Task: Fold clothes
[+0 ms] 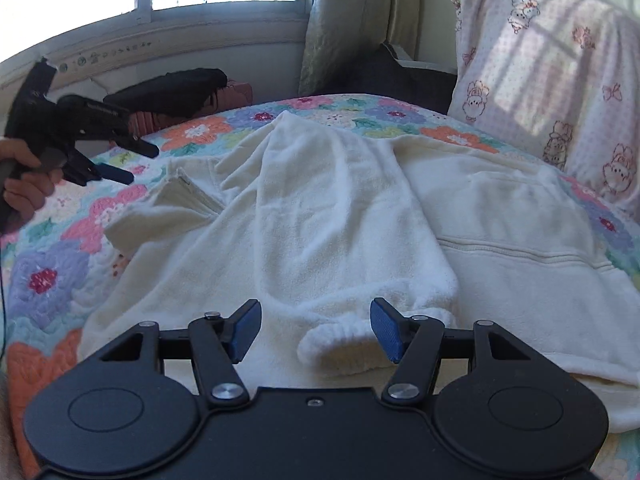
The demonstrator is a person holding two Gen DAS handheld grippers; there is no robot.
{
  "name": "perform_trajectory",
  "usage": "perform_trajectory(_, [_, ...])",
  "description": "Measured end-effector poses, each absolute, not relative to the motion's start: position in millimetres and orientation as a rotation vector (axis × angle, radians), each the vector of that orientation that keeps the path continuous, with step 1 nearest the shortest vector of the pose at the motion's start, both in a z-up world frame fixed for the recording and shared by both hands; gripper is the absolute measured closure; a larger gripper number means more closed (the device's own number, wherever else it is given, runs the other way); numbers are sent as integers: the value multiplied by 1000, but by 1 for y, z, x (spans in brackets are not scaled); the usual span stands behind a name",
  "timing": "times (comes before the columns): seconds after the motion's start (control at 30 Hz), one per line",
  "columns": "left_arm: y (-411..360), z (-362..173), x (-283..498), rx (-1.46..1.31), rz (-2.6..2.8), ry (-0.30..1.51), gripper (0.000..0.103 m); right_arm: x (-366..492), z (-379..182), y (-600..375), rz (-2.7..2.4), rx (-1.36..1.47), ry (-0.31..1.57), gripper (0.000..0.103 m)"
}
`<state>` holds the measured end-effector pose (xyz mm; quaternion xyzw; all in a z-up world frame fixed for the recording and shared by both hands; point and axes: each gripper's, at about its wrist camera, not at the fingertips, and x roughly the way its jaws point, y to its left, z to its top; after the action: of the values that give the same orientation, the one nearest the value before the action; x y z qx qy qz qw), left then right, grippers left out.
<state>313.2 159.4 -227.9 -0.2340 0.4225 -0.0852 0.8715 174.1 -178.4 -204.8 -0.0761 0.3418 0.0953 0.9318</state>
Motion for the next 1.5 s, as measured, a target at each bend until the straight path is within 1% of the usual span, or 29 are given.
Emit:
perform_trajectory(0.13, [139, -239, 269, -461, -202, 932, 39, 175, -227, -157, 167, -417, 675, 37])
perform_trajectory(0.2, [130, -241, 260, -451, -213, 935, 39, 177, -235, -147, 145, -511, 652, 39])
perform_trajectory(0.23, [125, -240, 257, -427, -204, 921, 39, 177, -233, -145, 138, -504, 640, 43])
perform_trajectory(0.33, [113, -231, 252, -366, -218, 848, 39, 179, -231, -137, 166, -490, 641, 45])
perform_trajectory(0.37, [110, -227, 251, -362, -239, 816, 39, 180, -231, -135, 184, -487, 647, 60])
perform_trajectory(0.43, [106, -222, 249, -379, -283, 780, 39, 183, -235, -132, 195, -512, 669, 86])
perform_trajectory(0.5, [104, -222, 249, -387, -299, 765, 39, 186, -240, -129, 207, -535, 692, 88])
perform_trajectory(0.53, [103, -222, 249, -383, -299, 759, 39, 189, -232, -132, 214, -481, 719, 89])
perform_trajectory(0.6, [102, -218, 248, -339, -274, 740, 39, 192, -205, -142, 234, -301, 728, 90])
perform_trajectory(0.7, [107, -211, 244, -315, -263, 697, 39, 196, -167, -153, 297, -79, 720, 96])
perform_trajectory(0.8, [119, -206, 242, -399, -283, 657, 39, 195, -146, -157, 383, 58, 719, 97])
perform_trajectory(0.87, [116, -208, 242, -452, -325, 664, 39, 197, -161, -153, 409, 57, 790, 97])
perform_trajectory(0.93, [98, -209, 240, -420, -388, 683, 39, 198, -177, -149, 434, 55, 860, 96])
perform_trajectory(1.0, [81, -210, 239, -392, -438, 697, 39, 198, -193, -155, 438, 113, 903, 91])
perform_trajectory(1.07, [68, -212, 239, -393, -484, 713, 39, 197, -209, -162, 441, 172, 944, 88])
perform_trajectory(1.1, [64, -215, 240, -414, -504, 725, 39, 196, -209, -172, 440, 239, 940, 85])
perform_trajectory(1.13, [61, -218, 242, -441, -525, 744, 39, 195, -208, -181, 438, 305, 934, 79])
perform_trajectory(1.17, [56, -224, 245, -470, -550, 772, 39, 193, -205, -191, 420, 337, 914, 72])
perform_trajectory(1.23, [46, -233, 252, -489, -581, 818, 39, 192, -200, -209, 351, 362, 876, 64])
perform_trajectory(1.3, [34, -243, 259, -479, -582, 870, 38, 194, -203, -224, 297, 393, 868, 61])
perform_trajectory(1.37, [24, -254, 264, -473, -584, 915, 38, 195, -206, -239, 243, 424, 860, 53])
perform_trajectory(1.4, [22, -259, 266, -476, -590, 932, 39, 199, -215, -241, 237, 441, 871, 51])
perform_trajectory(1.43, [20, -263, 266, -487, -603, 940, 42, 203, -223, -242, 231, 458, 881, 50])
perform_trajectory(1.47, [18, -268, 267, -499, -617, 948, 60, 207, -232, -244, 226, 475, 892, 49])
perform_trajectory(1.5, [18, -270, 267, -515, -639, 951, 97, 210, -241, -246, 221, 491, 902, 49])
